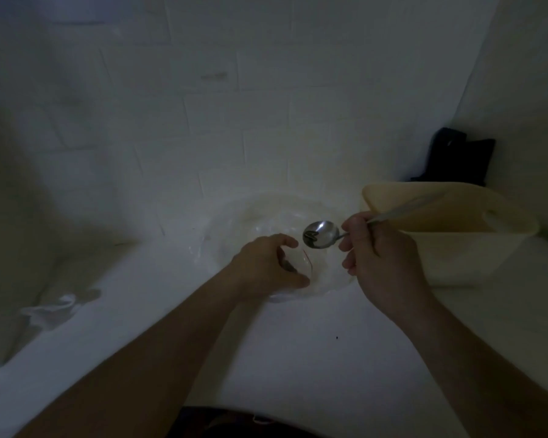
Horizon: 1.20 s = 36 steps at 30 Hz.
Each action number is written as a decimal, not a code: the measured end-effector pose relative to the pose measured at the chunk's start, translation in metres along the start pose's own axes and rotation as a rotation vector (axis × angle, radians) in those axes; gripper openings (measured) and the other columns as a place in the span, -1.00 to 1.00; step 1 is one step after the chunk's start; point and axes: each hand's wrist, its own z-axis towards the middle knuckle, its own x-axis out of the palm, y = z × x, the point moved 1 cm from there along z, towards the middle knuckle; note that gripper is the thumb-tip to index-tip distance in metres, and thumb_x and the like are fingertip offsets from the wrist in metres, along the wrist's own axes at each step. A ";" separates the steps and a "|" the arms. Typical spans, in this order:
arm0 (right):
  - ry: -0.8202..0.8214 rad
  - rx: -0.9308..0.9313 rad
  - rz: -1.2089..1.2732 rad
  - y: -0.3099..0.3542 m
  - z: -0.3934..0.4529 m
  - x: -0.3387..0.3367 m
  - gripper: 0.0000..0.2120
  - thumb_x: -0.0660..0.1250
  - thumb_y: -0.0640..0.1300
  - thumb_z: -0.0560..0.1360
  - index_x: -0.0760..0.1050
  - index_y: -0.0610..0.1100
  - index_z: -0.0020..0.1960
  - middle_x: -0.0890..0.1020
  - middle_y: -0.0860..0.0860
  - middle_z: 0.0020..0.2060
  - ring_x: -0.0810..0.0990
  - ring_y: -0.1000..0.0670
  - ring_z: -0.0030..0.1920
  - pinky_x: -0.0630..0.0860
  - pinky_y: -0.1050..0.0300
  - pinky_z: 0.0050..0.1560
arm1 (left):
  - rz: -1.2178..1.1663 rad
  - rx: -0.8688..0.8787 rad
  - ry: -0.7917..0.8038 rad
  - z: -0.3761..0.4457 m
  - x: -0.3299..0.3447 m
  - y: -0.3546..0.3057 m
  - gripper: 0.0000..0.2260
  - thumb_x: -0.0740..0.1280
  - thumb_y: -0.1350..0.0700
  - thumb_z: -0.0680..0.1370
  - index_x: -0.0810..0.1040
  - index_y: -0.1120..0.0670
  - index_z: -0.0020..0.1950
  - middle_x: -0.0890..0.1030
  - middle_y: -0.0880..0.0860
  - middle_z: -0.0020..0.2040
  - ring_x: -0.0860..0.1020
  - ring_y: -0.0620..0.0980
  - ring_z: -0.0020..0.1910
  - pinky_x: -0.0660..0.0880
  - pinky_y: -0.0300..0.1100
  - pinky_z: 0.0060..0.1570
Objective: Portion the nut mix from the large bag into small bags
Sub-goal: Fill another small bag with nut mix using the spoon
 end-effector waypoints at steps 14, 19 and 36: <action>0.095 -0.197 -0.052 0.004 0.002 -0.007 -0.66 0.03 0.16 0.69 0.52 0.04 0.03 0.63 0.13 -0.26 0.64 0.15 -0.27 0.59 0.08 -0.21 | -0.294 -0.054 -0.282 0.004 0.011 0.000 -0.66 0.64 0.08 0.40 0.63 -0.01 0.10 0.71 -0.13 -0.07 0.67 -0.11 -0.15 0.64 -0.11 0.02; 0.119 -0.412 -0.168 0.005 -0.005 0.001 -0.79 0.05 0.19 0.69 0.43 0.19 0.09 0.60 0.16 -0.07 0.60 0.09 -0.14 0.59 -0.05 -0.10 | -0.311 -0.028 -0.352 0.000 0.017 0.004 -0.73 0.61 0.04 0.40 0.63 -0.08 0.03 0.71 -0.09 -0.07 0.70 -0.04 -0.15 0.68 0.08 -0.04; 0.289 -0.656 -0.429 -0.072 -0.005 0.021 -0.64 0.23 -0.10 0.68 0.39 -0.06 0.46 0.53 -0.01 0.33 0.59 -0.04 0.22 0.53 0.03 0.26 | -0.543 0.064 -0.373 0.008 -0.017 0.000 -0.76 0.60 0.10 0.47 0.59 -0.06 0.00 0.56 0.01 -0.13 0.58 -0.17 -0.27 0.59 -0.27 -0.25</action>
